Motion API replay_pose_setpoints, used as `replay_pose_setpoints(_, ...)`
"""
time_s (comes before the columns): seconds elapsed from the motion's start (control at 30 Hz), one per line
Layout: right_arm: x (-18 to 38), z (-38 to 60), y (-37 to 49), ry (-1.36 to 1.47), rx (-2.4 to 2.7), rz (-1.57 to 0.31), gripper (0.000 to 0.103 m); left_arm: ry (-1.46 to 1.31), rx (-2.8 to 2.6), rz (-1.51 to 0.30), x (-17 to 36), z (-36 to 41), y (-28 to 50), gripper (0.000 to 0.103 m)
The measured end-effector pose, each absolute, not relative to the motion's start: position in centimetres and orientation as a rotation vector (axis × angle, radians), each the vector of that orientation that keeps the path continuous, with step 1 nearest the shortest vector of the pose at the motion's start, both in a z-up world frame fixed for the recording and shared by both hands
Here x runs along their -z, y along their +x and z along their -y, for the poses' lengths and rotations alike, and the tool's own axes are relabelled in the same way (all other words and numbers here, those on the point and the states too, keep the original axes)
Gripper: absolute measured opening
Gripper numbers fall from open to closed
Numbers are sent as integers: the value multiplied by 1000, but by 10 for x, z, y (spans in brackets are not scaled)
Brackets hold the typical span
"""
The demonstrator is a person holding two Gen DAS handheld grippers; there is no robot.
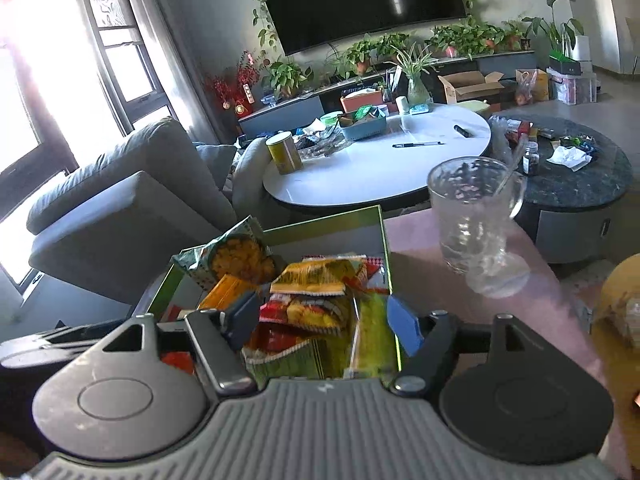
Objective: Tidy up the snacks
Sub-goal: 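Lower both packets into the green box and open both grippers, then grasp the small red-and-white packet with the left gripper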
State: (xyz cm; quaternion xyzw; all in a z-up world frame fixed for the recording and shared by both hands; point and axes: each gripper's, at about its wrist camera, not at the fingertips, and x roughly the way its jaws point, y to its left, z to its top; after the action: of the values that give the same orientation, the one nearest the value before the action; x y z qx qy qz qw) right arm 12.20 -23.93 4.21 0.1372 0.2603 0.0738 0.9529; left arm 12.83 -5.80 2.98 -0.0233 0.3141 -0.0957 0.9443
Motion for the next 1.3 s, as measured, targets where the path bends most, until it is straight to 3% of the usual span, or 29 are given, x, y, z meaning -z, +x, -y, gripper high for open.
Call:
replay_pose_setpoints(0.63,-26,225,81,240,-186,-579,80,61,209,-766,23,-1,2,85)
replay_pose_setpoints(0.93,-18,210,75,203,-196,-611,80,120,249,-810,49,5,-12,83)
replay_pose_setpoints(0.97,-17,207,74,193,-203,-615,80,128,254,-811,51,6,-13,82)
replay_pose_setpoints(1.1,-14,199,72,166,-213,-629,80,128,276,-844,59,7,-10,58)
replay_pose_setpoints(1.2,-11,196,72,157,-212,-641,80,142,276,-840,62,6,-11,50)
replay_pose_setpoints(1.3,-8,192,74,142,-212,-655,80,122,284,-838,61,2,-10,48)
